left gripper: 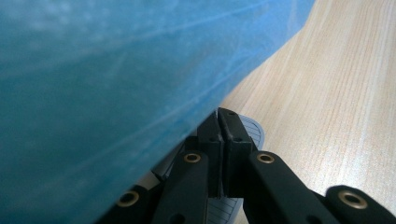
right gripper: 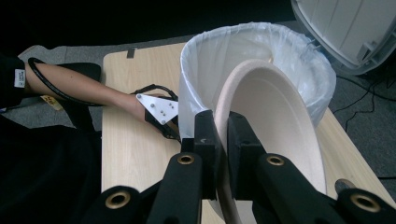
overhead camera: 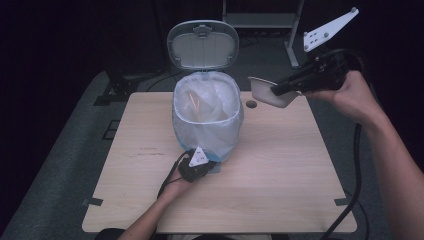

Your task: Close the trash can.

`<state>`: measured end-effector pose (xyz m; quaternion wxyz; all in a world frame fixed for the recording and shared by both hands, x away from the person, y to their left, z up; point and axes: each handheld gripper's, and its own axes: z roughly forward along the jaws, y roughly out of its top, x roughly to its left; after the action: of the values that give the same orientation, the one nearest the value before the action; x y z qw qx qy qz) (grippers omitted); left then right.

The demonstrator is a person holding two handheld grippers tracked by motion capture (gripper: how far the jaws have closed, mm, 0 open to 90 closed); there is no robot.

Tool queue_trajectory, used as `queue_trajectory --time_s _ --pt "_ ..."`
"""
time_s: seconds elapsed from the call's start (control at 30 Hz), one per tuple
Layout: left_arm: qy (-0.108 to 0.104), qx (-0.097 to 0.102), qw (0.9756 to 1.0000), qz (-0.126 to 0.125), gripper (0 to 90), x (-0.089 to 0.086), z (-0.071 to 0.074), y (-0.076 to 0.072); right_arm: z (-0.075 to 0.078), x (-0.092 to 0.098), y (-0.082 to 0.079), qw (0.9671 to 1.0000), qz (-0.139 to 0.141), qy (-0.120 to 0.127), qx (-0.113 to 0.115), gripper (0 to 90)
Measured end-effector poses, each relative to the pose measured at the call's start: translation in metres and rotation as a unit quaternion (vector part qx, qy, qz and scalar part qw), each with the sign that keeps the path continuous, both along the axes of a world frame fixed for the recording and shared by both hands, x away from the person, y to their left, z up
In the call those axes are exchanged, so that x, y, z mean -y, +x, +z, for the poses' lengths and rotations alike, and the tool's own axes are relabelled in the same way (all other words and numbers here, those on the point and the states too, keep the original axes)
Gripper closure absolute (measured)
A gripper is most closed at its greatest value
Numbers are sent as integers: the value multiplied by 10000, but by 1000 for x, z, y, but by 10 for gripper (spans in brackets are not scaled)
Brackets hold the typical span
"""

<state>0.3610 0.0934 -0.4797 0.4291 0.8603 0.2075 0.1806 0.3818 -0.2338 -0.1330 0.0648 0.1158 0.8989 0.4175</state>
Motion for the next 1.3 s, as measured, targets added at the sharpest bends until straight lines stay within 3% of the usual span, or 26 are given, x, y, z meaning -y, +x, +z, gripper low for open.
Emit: queue_trajectory --time_s 1.3 --pt "-12 -18 10000 4 890 0 0 0 31 -71 19 9988 441 -180 118 833"
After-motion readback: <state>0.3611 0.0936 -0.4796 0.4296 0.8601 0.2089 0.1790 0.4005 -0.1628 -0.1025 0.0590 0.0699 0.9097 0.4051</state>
